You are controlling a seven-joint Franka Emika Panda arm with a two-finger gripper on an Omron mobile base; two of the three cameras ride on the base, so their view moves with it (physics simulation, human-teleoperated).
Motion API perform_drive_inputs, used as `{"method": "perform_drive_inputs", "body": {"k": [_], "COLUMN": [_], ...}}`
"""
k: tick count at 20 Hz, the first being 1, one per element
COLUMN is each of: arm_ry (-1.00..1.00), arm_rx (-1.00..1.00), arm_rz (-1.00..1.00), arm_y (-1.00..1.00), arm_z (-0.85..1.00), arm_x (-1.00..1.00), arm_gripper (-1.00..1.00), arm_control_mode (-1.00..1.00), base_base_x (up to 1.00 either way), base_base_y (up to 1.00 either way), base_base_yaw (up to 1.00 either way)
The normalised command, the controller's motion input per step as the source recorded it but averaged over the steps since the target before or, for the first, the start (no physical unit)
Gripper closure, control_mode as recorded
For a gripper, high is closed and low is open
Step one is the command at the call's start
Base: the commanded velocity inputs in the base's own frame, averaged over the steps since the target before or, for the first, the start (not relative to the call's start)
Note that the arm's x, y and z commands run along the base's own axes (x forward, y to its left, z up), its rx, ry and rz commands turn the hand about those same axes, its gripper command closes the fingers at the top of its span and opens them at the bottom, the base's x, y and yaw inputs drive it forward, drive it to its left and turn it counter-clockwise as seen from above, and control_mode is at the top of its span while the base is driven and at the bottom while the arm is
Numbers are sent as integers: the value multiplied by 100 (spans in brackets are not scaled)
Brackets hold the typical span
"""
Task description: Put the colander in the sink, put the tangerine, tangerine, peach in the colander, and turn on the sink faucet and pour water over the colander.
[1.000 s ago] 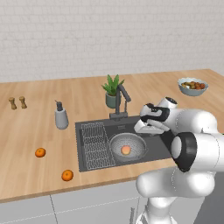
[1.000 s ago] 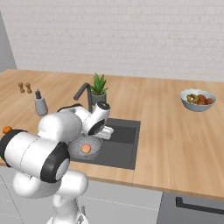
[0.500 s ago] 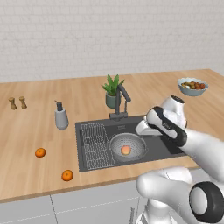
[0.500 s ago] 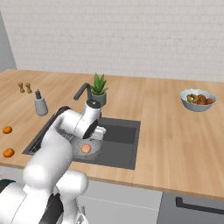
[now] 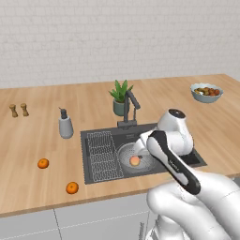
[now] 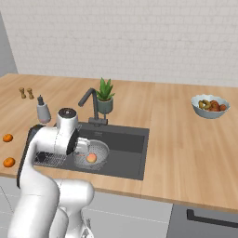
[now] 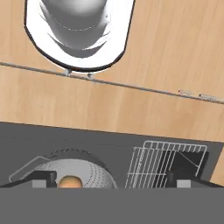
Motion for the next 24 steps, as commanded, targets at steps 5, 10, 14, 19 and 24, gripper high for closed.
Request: {"method": "perform_drive_inputs", "body": {"k": [5, 10, 14, 19, 24], "arm_ry": [0, 1, 7, 11, 11], "arm_rx": [-12, -12, -14, -10, -1], "arm_rz": [-2, 0, 0, 0, -4], "arm_y": [89, 98, 86, 77, 40], "arm_z": [15, 24, 34, 21, 23], "arm_x": [-25, -4, 5, 2, 0], "arm_gripper": [-100, -100, -100, -100, -100], "arm_control_mode": [-100, -100, -100, -100, -100], "base_base_x": [0, 0, 0, 0, 0], "base_base_y": [0, 0, 0, 0, 0], "base_base_yaw": [0, 0, 0, 0, 0]}}
